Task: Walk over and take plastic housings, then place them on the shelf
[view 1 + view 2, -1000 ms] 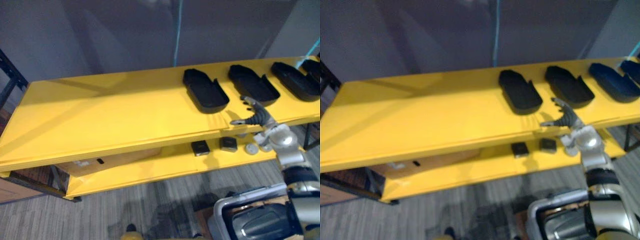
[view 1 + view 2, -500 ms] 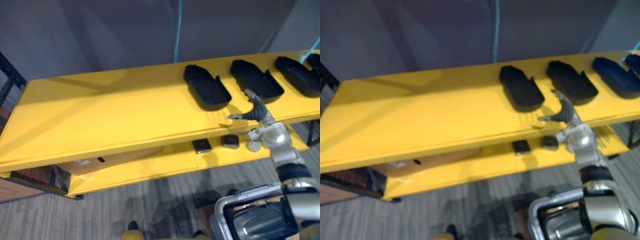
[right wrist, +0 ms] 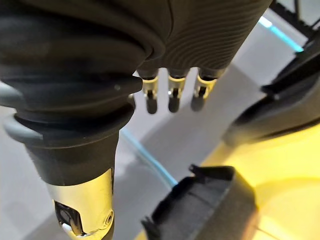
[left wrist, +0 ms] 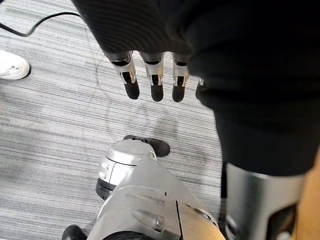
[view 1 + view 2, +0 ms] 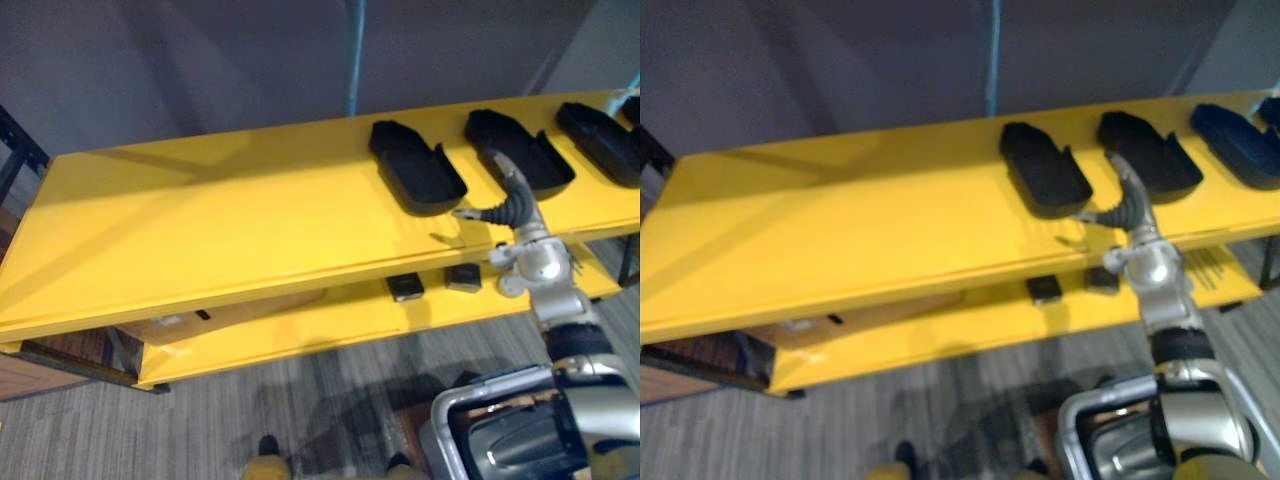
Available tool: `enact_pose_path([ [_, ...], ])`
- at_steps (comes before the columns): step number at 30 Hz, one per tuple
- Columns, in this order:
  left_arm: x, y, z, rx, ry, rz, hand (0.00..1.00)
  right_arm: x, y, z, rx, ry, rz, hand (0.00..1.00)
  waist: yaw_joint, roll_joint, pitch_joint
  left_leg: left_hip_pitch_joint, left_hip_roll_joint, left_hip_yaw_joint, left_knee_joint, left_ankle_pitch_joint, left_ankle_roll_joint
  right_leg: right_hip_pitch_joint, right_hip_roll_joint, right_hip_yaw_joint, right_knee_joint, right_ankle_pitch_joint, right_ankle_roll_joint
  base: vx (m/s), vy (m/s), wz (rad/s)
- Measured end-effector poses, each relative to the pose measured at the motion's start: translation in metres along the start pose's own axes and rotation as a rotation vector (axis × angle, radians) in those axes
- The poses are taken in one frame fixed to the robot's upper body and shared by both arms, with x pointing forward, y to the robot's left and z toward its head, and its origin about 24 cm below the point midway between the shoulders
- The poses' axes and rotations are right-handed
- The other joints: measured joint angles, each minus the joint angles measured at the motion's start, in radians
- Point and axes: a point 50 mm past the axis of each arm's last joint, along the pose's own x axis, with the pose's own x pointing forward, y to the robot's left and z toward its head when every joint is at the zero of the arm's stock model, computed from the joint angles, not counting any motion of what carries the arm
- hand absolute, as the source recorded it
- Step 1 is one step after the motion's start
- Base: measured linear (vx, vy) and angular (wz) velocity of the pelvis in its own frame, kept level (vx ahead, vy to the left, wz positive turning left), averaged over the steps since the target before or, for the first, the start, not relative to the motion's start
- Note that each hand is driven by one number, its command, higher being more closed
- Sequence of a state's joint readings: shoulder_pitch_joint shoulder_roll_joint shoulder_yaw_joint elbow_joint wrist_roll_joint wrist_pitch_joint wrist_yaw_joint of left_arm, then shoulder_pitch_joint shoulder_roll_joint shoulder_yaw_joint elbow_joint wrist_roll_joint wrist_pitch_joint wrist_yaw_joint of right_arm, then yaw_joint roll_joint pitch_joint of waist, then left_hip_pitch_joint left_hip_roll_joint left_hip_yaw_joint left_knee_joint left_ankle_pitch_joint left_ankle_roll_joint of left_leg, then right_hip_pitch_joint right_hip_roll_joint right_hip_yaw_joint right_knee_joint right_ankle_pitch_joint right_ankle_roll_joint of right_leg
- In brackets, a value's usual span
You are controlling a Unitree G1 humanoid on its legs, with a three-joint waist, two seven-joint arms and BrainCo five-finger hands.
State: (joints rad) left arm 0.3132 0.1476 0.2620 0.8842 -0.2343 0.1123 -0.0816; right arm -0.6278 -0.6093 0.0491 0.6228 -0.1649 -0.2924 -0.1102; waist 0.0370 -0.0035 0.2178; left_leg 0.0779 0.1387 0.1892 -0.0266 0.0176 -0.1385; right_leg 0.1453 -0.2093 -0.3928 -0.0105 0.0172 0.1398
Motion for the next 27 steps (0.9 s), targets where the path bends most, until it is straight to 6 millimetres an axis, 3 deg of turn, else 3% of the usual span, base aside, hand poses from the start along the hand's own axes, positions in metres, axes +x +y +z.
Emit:
enact_pose_path([
  [6,0.0,0.0,0.0,-0.002,-0.002,-0.007,0.0,0.001,-0.007,0.011,0.254,-0.066,-0.134,0.0,-0.001,0.002,0.001,0.002,0.0,-0.012,0.001,0.0,0.0,0.011,0.0,-0.011,-0.001,0.0,0.0,0.0,-0.002,0.06],
  [11,0.0,0.0,-0.001,-0.014,-0.001,-0.004,0.0,-0.015,-0.043,0.05,0.332,-0.299,-0.299,0.0,-0.019,0.001,0.001,0.003,0.0,-0.01,-0.001,0.0,-0.001,0.011,0.0,-0.008,-0.002,0.0,0.0,0.0,0.001,-0.01],
  [14,0.0,0.002,-0.001,-0.033,-0.004,0.004,0.0,-0.03,-0.054,0.056,0.373,-0.356,-0.314,0.0,-0.035,-0.004,-0.002,0.013,0.001,0.014,-0.002,-0.002,0.0,0.007,0.0,0.014,-0.002,0.0,0.001,0.01,0.005,-0.17],
  [15,-0.001,0.005,-0.008,-0.031,0.014,0.017,0.0,-0.044,-0.051,0.045,0.379,-0.327,-0.265,0.0,-0.065,-0.034,-0.067,0.025,0.004,0.042,-0.012,-0.002,-0.001,-0.01,0.001,0.042,0.001,0.006,0.006,0.0,0.001,-0.1],
  [21,0.0,0.005,-0.007,-0.031,0.012,0.016,0.0,-0.052,-0.05,0.039,0.374,-0.302,-0.265,0.0,-0.068,-0.037,-0.081,0.026,0.004,0.041,-0.013,-0.002,-0.001,-0.01,0.001,0.042,0.001,0.005,0.006,0.0,0.0,0.0],
  [24,0.0,0.003,-0.009,-0.032,0.015,0.026,0.0,-0.078,-0.047,0.021,0.443,-0.225,-0.322,0.0,-0.082,-0.034,-0.08,0.025,0.004,0.042,-0.013,-0.001,-0.001,-0.011,0.001,0.043,0.002,0.005,0.005,0.0,0.0,0.0],
  [27,0.001,-0.006,-0.009,-0.036,0.014,0.046,0.0,-0.109,-0.045,-0.012,0.511,-0.041,-0.417,0.0,-0.107,-0.024,-0.08,0.026,0.004,0.042,-0.013,-0.001,-0.001,-0.01,0.0,0.045,0.01,0.003,0.002,0.0,0.0,0.0],
])
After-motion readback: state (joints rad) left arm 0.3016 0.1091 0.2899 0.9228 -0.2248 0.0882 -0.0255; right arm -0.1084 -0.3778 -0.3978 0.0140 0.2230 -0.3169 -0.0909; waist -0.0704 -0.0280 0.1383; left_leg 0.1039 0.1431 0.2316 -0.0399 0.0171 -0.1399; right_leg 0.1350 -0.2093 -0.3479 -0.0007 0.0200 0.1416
